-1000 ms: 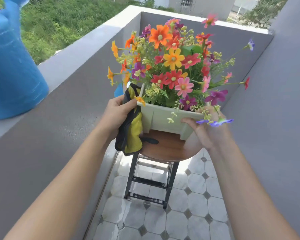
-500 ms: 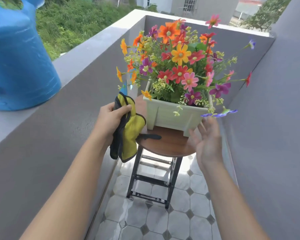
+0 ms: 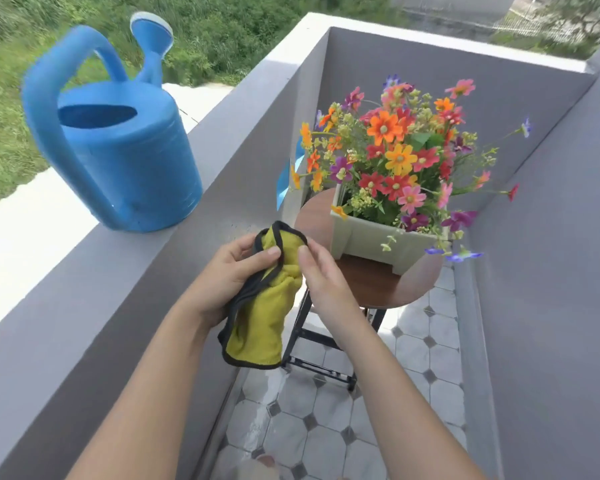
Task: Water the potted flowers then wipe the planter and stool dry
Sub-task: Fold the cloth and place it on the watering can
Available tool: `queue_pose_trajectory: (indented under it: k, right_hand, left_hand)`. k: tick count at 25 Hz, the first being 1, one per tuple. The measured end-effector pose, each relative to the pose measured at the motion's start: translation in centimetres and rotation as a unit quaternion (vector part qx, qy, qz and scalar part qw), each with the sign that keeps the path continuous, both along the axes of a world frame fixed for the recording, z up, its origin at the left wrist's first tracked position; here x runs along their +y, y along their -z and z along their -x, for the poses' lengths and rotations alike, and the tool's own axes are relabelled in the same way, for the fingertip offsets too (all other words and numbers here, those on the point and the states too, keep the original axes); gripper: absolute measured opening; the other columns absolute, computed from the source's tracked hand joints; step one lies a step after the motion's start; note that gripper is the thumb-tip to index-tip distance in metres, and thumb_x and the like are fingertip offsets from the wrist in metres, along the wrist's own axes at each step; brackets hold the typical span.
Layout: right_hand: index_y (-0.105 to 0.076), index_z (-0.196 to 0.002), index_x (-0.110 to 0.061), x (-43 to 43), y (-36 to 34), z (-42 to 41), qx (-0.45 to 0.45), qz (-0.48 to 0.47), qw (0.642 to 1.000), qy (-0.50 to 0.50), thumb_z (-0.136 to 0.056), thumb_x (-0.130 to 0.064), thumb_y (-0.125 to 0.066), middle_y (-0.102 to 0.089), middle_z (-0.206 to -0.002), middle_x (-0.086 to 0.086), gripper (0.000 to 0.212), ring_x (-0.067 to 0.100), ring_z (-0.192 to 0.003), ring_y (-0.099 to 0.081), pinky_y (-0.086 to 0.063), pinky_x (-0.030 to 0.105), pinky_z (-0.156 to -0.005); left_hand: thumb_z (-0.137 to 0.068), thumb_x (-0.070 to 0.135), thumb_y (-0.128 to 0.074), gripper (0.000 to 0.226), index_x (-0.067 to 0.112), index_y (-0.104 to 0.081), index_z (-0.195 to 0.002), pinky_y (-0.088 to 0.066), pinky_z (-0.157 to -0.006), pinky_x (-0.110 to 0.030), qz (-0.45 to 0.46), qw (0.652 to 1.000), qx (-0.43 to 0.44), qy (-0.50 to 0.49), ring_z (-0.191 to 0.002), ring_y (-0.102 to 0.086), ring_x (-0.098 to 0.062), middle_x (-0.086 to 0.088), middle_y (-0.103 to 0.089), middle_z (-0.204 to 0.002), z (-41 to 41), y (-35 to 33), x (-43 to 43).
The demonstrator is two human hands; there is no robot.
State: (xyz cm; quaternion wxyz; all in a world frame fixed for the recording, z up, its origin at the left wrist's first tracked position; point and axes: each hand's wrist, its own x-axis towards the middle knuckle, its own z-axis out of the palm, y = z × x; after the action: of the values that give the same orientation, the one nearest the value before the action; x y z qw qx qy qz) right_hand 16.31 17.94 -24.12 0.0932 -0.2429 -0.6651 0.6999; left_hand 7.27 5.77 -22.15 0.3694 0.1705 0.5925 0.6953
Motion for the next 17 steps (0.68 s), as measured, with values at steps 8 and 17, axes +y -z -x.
queue_pose_trajectory:
  k: [8, 17]
  right_hand:
    - [-0.064, -0.091, -0.014, -3.3, -12.6, 1.0, 0.109, -0.042, 0.993, -0.009, -0.089, -0.026, -0.059, -0.068, -0.092, 0.017, 0.013, 0.024, -0.084, -0.064, -0.053, 0.045, -0.082]
    - [-0.067, -0.093, -0.019, -2.3, -27.1, 4.8, 0.13, -0.227, 0.962, -0.076, -0.081, -0.038, -0.067, -0.068, -0.091, 0.001, 0.022, 0.015, -0.09, -0.062, -0.052, 0.036, -0.081]
  left_hand:
    - [-0.094, 0.021, -0.053, 0.024, 0.005, -0.065, -0.107, -0.055, -0.071, -0.027, 0.02, 0.995, 0.098, -0.02, -0.079, -0.068, -0.017, -0.007, -0.072, -0.09, -1.5, -11.5, -3.5]
    - [-0.075, 0.045, -0.067, 0.046, 0.016, -0.062, -0.111, -0.053, -0.086, -0.037, 0.021, 0.981, 0.19, -0.047, -0.099, -0.067, -0.02, -0.007, -0.07, -0.107, 0.7, -23.1, -5.0]
